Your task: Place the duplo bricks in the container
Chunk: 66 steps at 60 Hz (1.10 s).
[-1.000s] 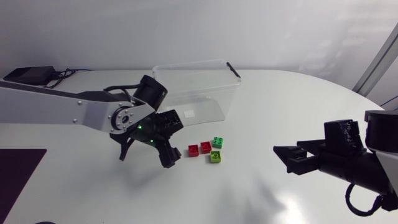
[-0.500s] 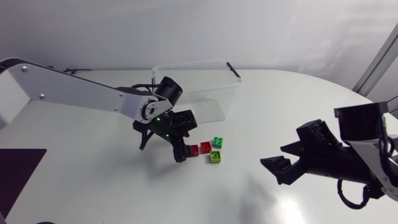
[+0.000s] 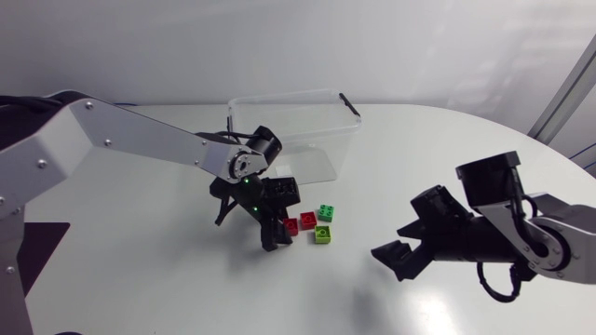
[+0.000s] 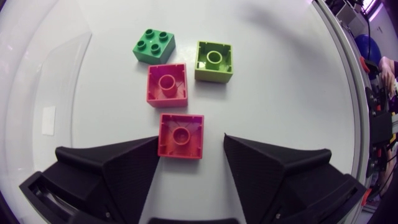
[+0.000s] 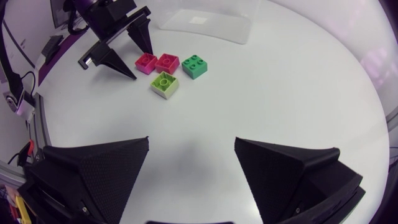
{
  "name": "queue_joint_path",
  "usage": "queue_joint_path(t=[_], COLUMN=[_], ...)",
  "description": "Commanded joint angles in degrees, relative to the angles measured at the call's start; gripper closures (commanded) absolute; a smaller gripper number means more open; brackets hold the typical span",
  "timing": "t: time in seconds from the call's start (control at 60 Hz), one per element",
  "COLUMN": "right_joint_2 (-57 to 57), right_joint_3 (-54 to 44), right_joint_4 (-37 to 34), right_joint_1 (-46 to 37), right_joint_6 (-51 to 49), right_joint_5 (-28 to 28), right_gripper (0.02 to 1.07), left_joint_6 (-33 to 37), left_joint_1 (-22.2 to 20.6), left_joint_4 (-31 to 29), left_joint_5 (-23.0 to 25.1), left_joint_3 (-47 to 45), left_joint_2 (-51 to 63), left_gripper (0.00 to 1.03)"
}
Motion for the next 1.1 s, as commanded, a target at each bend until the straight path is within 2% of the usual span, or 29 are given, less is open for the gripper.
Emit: queue_joint_path(t=[0.0,0.067,0.283,0.383,0.667,1.0,1.083], right_joint_2=[3.64,5.84,13.84,17.53,27.73,36.34,38.10], right_joint_3=[2.53,3.68,7.98,10.71,17.92,28.46,30.31], right_joint_4=[1.09,2.32,5.57,5.57,4.34,-3.31,-4.01], right_joint_1=[2.09,4.20,10.35,11.85,16.42,17.82,18.44], right_joint_6=[1.17,2.31,2.58,2.49,6.18,12.68,14.09], right_joint_5=[0.02,0.46,1.87,2.49,11.63,12.94,13.21], right_gripper=[0.07,0.07,0.07,0.07,0.10,0.10,0.13], left_joint_6=[2.34,2.43,3.31,3.31,2.87,-1.18,-2.67], left_joint_1=[-0.37,-0.37,0.50,1.56,4.90,9.73,10.96], left_joint_4=[-1.54,-3.12,-9.80,-9.98,-9.80,-8.57,-7.69], left_joint_5=[0.86,1.13,2.36,2.45,2.97,4.03,4.03], left_joint_3=[1.39,1.92,2.44,1.21,-1.51,4.99,7.45], left_joint_2=[1.31,1.40,-0.18,-3.26,-12.84,-20.22,-20.75], left_gripper=[0.61,0.66,0.72,0.72,0.72,0.72,0.72])
